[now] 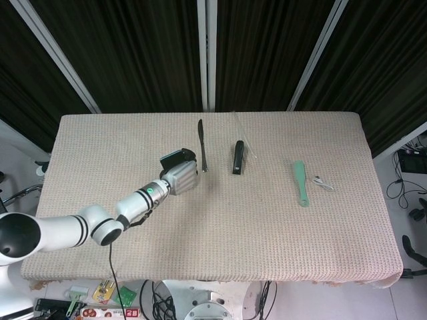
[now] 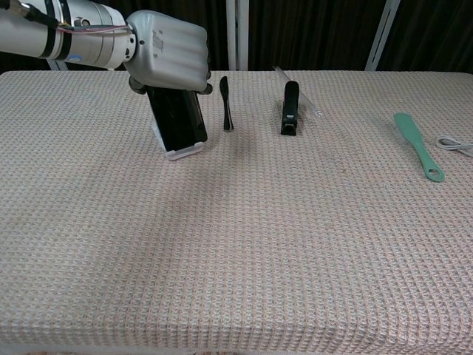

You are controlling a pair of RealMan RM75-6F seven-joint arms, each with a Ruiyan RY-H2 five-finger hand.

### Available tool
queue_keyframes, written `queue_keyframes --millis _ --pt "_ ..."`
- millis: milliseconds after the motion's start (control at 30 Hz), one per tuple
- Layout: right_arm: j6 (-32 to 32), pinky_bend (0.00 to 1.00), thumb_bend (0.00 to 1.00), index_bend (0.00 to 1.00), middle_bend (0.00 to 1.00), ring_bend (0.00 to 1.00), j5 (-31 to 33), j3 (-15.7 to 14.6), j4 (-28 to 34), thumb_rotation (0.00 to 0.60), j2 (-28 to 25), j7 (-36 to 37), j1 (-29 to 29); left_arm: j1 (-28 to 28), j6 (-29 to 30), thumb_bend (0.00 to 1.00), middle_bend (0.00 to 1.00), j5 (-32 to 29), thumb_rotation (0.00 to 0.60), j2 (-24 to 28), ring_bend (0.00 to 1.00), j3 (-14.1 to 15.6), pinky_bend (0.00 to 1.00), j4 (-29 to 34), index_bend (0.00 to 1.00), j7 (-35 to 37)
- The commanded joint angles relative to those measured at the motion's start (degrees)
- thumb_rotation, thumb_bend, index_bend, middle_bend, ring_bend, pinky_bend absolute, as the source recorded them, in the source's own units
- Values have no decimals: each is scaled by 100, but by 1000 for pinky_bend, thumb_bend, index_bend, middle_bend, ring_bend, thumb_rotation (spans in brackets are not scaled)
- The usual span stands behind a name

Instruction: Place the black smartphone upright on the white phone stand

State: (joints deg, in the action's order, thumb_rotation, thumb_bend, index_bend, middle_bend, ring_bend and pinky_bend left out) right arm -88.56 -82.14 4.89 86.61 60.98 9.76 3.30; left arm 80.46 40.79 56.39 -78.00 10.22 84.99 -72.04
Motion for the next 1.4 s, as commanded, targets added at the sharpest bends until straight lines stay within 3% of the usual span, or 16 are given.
queue_keyframes --millis 33,300,1400 --pt "14 0 295 0 0 0 6 -4 1 600 -2 -9 -1 -7 17 471 496 -7 600 -17 426 4 386 -18 549 7" --pt "65 0 295 0 0 0 45 -9 -11 600 7 4 -2 5 -3 464 460 12 600 -54 387 60 384 -51 514 -7" --pt "158 0 296 0 0 0 106 -5 75 600 -34 -42 -19 84 94 471 456 -191 600 8 385 186 382 192 584 -136"
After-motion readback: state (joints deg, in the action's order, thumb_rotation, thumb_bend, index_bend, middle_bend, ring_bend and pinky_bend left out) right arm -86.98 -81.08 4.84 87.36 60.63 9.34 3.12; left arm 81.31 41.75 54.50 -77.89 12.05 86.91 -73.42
